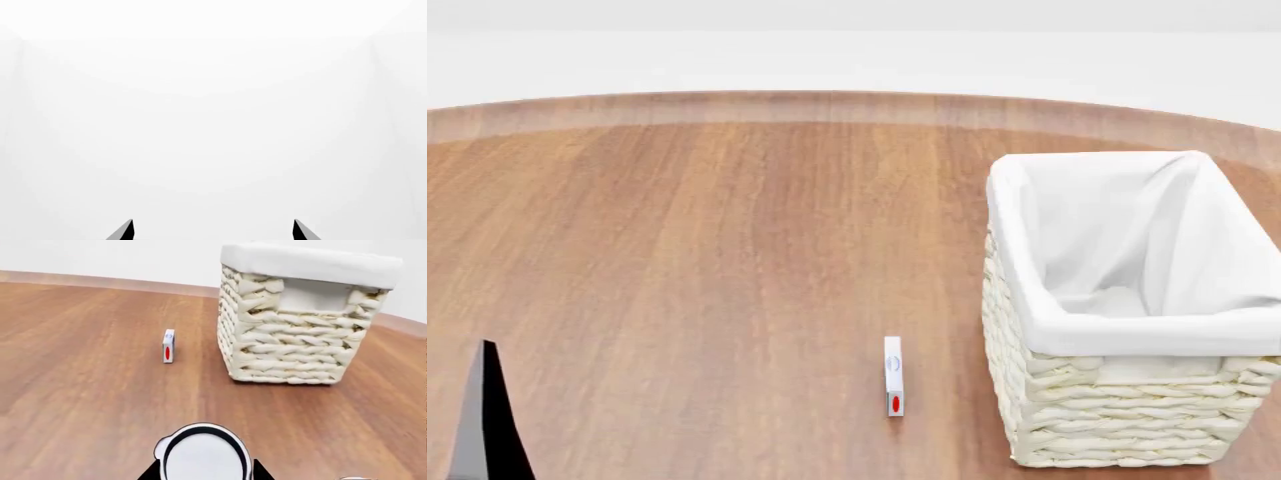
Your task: Pick up the tomato sauce, and put it in the basket.
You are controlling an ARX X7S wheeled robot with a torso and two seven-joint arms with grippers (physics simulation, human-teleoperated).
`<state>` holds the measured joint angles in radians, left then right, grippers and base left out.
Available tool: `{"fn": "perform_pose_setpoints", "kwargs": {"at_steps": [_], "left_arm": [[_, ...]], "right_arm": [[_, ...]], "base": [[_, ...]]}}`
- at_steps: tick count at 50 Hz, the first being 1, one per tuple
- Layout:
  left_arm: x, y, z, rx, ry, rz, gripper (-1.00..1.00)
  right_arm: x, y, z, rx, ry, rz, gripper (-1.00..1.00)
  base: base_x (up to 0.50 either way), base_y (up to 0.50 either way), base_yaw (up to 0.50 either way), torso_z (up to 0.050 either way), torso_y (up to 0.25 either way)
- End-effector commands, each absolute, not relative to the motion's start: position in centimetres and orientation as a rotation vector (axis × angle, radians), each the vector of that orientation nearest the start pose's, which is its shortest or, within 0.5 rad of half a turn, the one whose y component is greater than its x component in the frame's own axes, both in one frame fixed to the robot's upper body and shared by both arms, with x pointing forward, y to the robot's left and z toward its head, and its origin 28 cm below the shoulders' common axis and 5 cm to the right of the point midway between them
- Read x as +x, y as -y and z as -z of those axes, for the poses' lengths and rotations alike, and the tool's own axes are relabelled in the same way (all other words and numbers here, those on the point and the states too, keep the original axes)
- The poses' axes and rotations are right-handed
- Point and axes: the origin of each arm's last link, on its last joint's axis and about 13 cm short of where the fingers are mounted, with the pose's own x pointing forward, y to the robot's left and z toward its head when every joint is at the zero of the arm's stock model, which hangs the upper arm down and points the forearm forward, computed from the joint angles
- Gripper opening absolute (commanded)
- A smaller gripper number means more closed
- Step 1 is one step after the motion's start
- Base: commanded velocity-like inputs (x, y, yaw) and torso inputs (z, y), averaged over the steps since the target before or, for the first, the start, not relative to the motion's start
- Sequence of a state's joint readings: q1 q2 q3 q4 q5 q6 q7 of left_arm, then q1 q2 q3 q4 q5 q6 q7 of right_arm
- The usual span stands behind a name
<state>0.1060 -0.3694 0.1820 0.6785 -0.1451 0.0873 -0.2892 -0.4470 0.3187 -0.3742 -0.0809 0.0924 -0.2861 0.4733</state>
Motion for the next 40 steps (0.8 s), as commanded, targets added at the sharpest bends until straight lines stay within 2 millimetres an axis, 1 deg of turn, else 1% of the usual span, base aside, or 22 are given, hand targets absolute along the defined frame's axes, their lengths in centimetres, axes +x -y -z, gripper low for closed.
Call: {"fn": "perform_pose_setpoints", "kwargs": {"at_steps": [1,5,9,11,12,14,21,29,32,35,38,40], "left_arm": [[16.7,-21.7,-13.5,0.032,0.6,0.071,1.0],[16.7,-21.6,-13.6,0.03,0.602,0.075,1.0],[16.6,-21.6,-13.6,0.033,0.602,0.073,1.0],[16.6,-21.7,-13.6,0.035,0.602,0.071,1.0],[16.6,-21.7,-13.6,0.035,0.601,0.069,1.0],[16.6,-21.6,-13.5,0.034,0.6,0.07,1.0],[16.7,-21.5,-13.5,0.028,0.597,0.072,1.0],[16.8,-21.4,-13.7,0.021,0.599,0.076,1.0],[16.7,-21.4,-13.7,0.018,0.598,0.08,1.0],[16.7,-21.4,-13.8,0.019,0.602,0.078,1.0],[16.6,-21.4,-13.8,0.019,0.602,0.077,1.0],[16.6,-21.5,-13.8,0.019,0.603,0.077,1.0]], "right_arm": [[8.1,9.5,1.1,-0.125,-0.052,0.039,-1.0],[8.5,9.3,0.0,-0.118,-0.011,0.033,-1.0],[9.1,9.1,-2.3,-0.113,0.035,0.028,-1.0],[9.4,9.1,-2.8,-0.119,0.054,0.029,-1.0],[9.7,9.2,-3.5,-0.121,0.081,0.033,-1.0],[10.1,9.2,-4.2,-0.13,0.109,0.028,-1.0],[12.4,9.2,-6.7,-0.187,0.253,-0.003,-1.0],[15.0,10.5,-9.9,-0.232,0.402,0.108,-1.0],[15.5,10.7,-10.9,-0.264,0.456,0.103,-1.0],[16.3,10.7,-12.0,-0.276,0.507,0.092,-1.0],[16.9,10.4,-12.5,-0.275,0.542,0.081,-1.0],[17.4,10.2,-13.4,-0.275,0.577,0.077,-1.0]], "base": [[0.0,0.0,0.0,0.0,0.0],[0.0,0.0,0.0,0.0,0.0],[0.0,0.0,0.0,0.0,0.0],[0.0,0.0,0.0,0.0,0.0],[0.0,0.0,0.0,0.0,0.0],[0.0,0.0,0.0,0.0,0.0],[0.0,0.0,0.0,0.0,0.0],[0.0,0.0,0.0,0.0,0.001],[0.0,0.0,0.0,0.0,0.0],[0.0,0.0,0.0,0.0,0.0],[0.0,0.0,0.0,0.0,0.0],[0.0,0.0,0.0,0.0,0.0]]}}
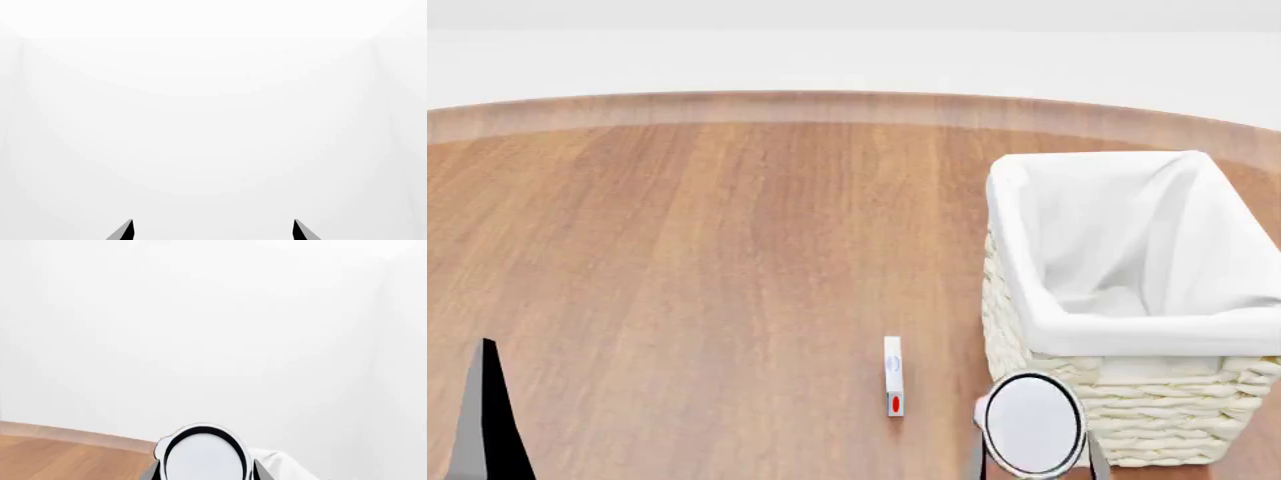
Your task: Pick up the tomato sauce, and put it in the basket.
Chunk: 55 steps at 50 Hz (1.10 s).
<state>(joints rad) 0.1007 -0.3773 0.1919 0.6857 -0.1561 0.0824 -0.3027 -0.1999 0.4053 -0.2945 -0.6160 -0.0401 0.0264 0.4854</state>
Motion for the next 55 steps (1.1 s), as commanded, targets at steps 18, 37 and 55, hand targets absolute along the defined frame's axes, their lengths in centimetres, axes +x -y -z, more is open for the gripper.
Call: {"fn": "perform_pose_setpoints", "kwargs": {"at_steps": [18,37,55], "left_arm": [[16.7,-21.6,-13.6,0.027,0.596,0.064,1.0],[16.0,-21.4,-13.7,0.027,0.595,0.074,1.0],[15.5,-21.7,-14.1,0.028,0.604,0.066,1.0]], "right_arm": [[22.9,11.3,-17.9,-0.371,0.758,0.118,-1.0],[34.9,15.9,-17.3,-0.367,0.607,0.229,-1.0],[41.8,19.3,-17.5,-0.268,0.285,0.292,-1.0]], "base": [[0.0,0.0,0.0,0.0,0.0],[0.0,0.0,0.0,0.0,0.0],[0.0,0.0,0.0,0.0,0.001]]}}
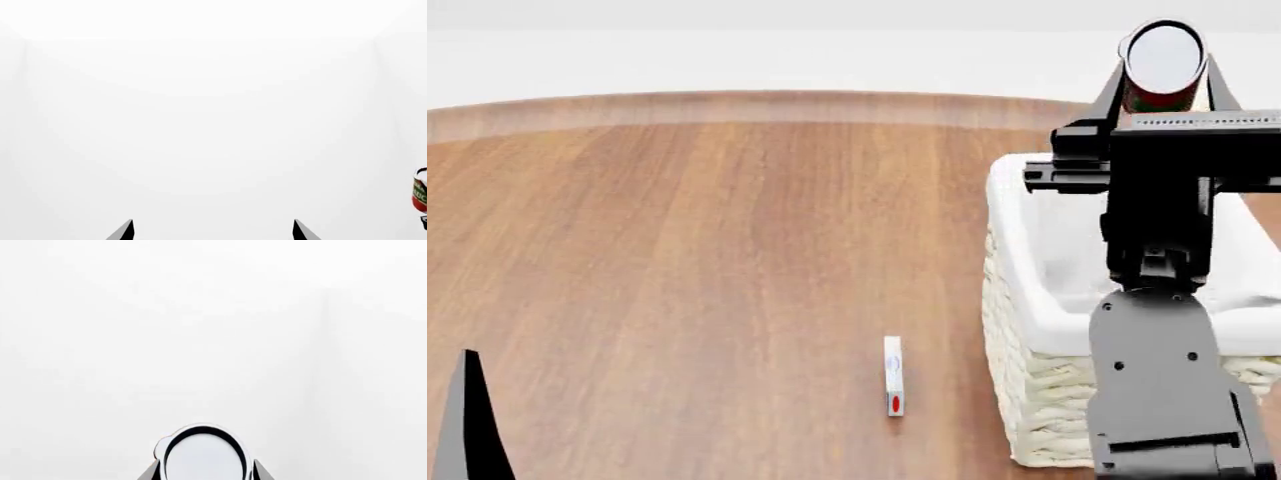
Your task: Pick up the tomato sauce, and put it in the basket.
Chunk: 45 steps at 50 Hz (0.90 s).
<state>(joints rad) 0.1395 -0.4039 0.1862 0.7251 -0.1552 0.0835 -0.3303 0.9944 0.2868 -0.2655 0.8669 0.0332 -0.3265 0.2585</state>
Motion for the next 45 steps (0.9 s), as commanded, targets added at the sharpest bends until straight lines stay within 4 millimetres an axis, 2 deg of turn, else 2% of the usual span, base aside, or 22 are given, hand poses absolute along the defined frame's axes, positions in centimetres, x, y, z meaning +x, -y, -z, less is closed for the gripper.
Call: {"fn": "perform_pose_setpoints", "kwargs": {"at_steps": [1,5,8,15,23,27,31,45], "left_arm": [[15.4,-21.7,-14.2,0.026,0.606,0.068,1.0],[15.2,-21.6,-14.3,0.025,0.609,0.074,1.0],[15.1,-21.7,-14.3,0.029,0.607,0.077,1.0],[15.0,-21.6,-14.6,0.029,0.618,0.081,1.0],[14.7,-21.6,-14.7,0.034,0.617,0.078,1.0],[14.4,-21.4,-14.5,0.03,0.608,0.092,1.0],[14.3,-21.4,-14.5,0.029,0.608,0.098,1.0],[14.4,-21.6,-14.2,0.031,0.598,0.084,1.0]], "right_arm": [[41.8,19.3,-17.3,-0.266,0.246,0.286,-1.0],[41.8,19.5,-16.9,-0.216,0.134,0.268,-1.0],[41.9,19.4,-17.3,-0.147,0.031,0.213,-1.0],[42.2,19.6,-20.7,-0.091,-0.165,0.177,-1.0],[42.0,20.2,-24.0,-0.096,-0.26,0.208,-1.0],[41.9,20.3,-24.8,-0.116,-0.273,0.23,-1.0],[41.8,20.3,-24.7,-0.089,-0.292,0.23,-1.0],[41.3,20.1,-22.0,-0.044,-0.41,0.163,-1.0]], "base": [[0.0,0.0,0.0,0.0,0.0],[0.0,0.0,0.0,0.0,0.0],[0.0,0.0,0.0,0.0,0.0],[0.0,0.0,0.0,0.0,0.001],[0.0,0.0,0.0,0.0,0.0],[0.0,0.0,0.0,0.0,0.0],[0.0,0.0,0.0,0.0,0.0],[0.0,0.0,0.0,0.0,0.001]]}}
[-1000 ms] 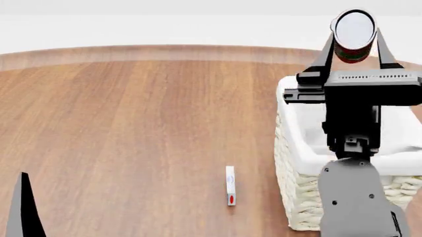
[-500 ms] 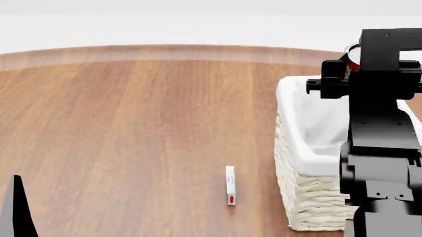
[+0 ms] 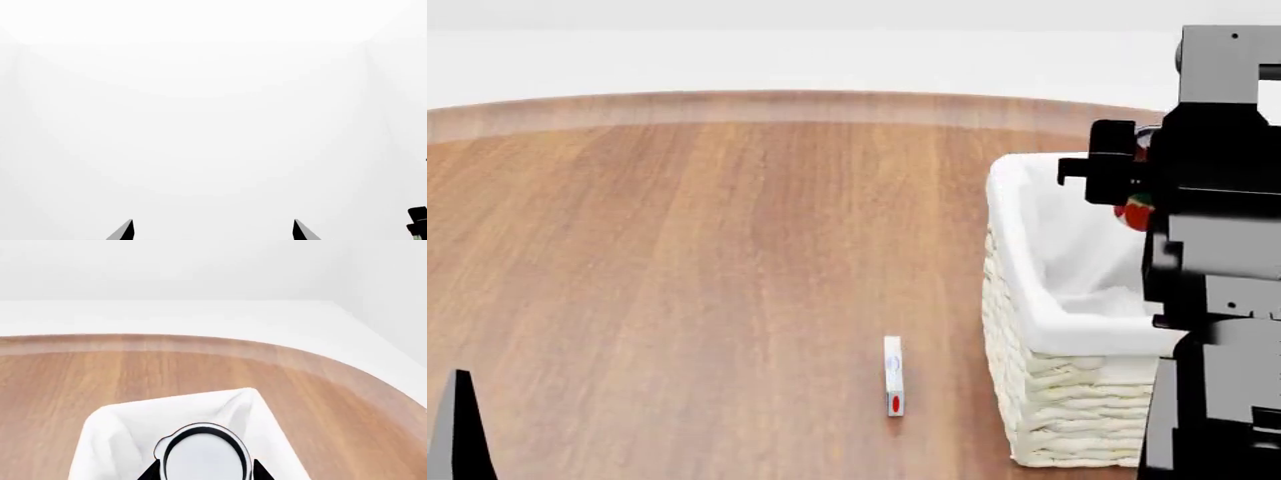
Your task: Pick up the tomato sauce, and put it in the basket.
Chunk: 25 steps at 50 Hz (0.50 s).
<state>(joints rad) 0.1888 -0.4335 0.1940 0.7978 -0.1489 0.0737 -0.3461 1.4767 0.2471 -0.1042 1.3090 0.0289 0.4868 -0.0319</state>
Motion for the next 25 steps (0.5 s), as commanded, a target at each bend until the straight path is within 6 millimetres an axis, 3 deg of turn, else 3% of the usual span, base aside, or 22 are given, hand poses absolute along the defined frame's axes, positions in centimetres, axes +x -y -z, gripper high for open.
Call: {"fn": "perform_pose_setpoints", "kwargs": {"at_steps": [1,25], "left_arm": [[14.4,-21.6,-14.2,0.031,0.598,0.084,1.0],[14.2,-22.0,-13.9,0.034,0.591,0.065,1.0]], "right_arm": [[41.3,20.0,-21.9,-0.039,-0.412,0.158,-1.0],[41.3,19.0,-19.5,-0.011,-0.432,0.092,-1.0]], "base": [[0.0,0.0,0.0,0.0,0.0],[0.0,0.0,0.0,0.0,0.0]]}}
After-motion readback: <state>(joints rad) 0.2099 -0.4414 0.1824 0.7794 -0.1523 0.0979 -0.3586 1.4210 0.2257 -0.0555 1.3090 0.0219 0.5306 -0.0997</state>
